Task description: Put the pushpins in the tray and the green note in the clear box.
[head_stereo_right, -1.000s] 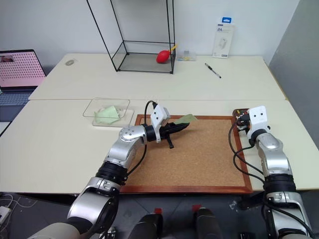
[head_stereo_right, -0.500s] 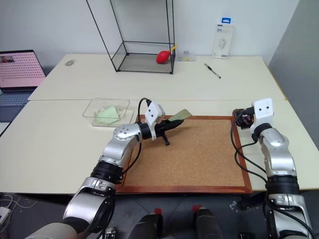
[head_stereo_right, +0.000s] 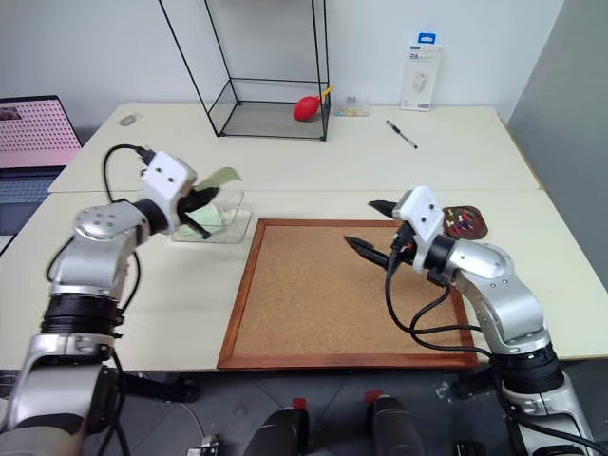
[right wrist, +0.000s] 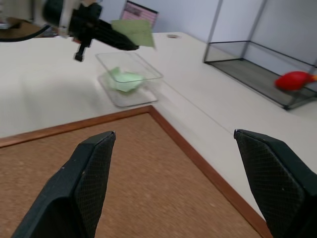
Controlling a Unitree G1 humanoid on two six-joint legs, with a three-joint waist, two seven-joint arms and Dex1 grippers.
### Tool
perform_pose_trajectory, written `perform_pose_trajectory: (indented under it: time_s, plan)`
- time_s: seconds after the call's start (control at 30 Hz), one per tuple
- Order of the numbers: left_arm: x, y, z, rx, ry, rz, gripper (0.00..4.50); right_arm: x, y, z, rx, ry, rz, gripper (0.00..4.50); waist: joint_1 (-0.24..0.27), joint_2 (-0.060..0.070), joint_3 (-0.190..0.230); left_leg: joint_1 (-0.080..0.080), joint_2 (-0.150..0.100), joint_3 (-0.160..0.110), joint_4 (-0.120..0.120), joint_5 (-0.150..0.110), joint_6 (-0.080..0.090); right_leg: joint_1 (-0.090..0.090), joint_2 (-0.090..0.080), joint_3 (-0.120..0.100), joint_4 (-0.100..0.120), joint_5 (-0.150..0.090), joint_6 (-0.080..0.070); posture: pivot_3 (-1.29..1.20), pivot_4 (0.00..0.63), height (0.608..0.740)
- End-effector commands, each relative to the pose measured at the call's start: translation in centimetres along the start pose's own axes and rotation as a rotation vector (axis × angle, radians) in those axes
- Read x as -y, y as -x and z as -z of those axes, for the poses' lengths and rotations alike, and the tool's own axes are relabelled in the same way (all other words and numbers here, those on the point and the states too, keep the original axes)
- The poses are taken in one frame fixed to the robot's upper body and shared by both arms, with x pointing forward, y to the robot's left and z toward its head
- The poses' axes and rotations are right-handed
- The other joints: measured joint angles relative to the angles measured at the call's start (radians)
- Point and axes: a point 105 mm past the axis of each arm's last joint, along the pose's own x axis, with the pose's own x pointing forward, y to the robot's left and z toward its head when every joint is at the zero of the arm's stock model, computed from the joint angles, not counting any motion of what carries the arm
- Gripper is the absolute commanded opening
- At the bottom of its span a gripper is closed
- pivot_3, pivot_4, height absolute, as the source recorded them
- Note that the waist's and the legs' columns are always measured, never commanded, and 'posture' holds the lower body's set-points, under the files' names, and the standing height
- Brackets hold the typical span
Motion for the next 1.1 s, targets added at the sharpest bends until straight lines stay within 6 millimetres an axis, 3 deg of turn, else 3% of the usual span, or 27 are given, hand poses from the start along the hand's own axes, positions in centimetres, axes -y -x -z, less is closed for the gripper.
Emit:
perform_pose_trajectory:
  time_s: [0.03, 0.2, 0.33, 0.7, 0.87, 0.97, 1.1]
  plan:
    - [-1.2, 0.1, 0.4, -0.031, -0.059, -0.017, 0.0, -0.9, -0.8, -1.1, 0.022, 0.031, -0.06, 4.06, 0.008, 0.0, 0.0, 0.0, 0.0, 0.0, 0.0, 0.0, 0.0, 0.0, 0.0, 0.0, 0.0, 0.0, 0.0, 0.0, 0.15, 0.74]
    - [-1.4, -0.2, 1.5, -0.071, -0.051, -0.008, 0.0, -1.4, -1.4, -1.1, 0.021, 0.033, -0.078, 4.06, 0.016, -0.001, 0.001, -0.003, -0.001, 0.0, 0.0, 0.0, 0.0, -0.002, -0.001, 0.0, 0.0, 0.0, 0.0, 0.0, 0.15, 0.74]
    - [-1.6, -0.4, 1.7, -0.075, -0.041, -0.01, 0.66, -1.7, -1.4, -1.0, 0.021, 0.028, -0.073, 4.1, 0.015, -0.002, 0.001, -0.005, 0.0, 0.0, 0.0, 0.0, 0.0, -0.004, -0.001, -0.001, 0.001, 0.0, 0.0, 0.0, 0.15, 0.74]
    - [-1.9, -0.4, 0.5, -0.042, -0.068, 0.011, 3.12, -1.7, -1.2, -1.0, 0.011, 0.034, -0.064, 4.1, 0.014, -0.002, 0.001, -0.005, 0.0, 0.0, 0.0, 0.0, 0.0, -0.005, -0.001, -0.001, 0.001, 0.0, 0.0, 0.0, 0.15, 0.74]
    - [-3.2, 0.7, -1.1, 0.013, -0.094, -0.022, 4.18, -1.5, -0.7, -1.2, 0.015, 0.035, -0.056, 4.1, 0.014, -0.002, 0.001, -0.005, 0.0, 0.0, 0.0, 0.0, 0.0, -0.005, -0.001, -0.001, 0.001, 0.0, 0.0, 0.0, 0.15, 0.74]
    - [-3.5, 1.8, -2.6, 0.085, -0.086, -0.021, 4.18, -1.2, 0.1, -1.1, 0.018, 0.028, -0.029, 4.1, 0.014, -0.002, 0.001, -0.008, 0.0, 0.0, 0.001, 0.0, 0.0, -0.007, -0.001, -0.001, 0.001, 0.0, 0.0, 0.0, 0.15, 0.74]
    - [-1.8, 2.8, -4.7, 0.191, -0.054, 0.04, 4.18, -0.6, 1.3, -0.3, 0.017, -0.009, 0.05, 4.1, 0.015, -0.002, 0.001, -0.009, 0.0, 0.0, 0.001, 0.0, 0.0, -0.008, -0.001, 0.0, 0.001, 0.0, 0.0, 0.0, 0.15, 0.74]
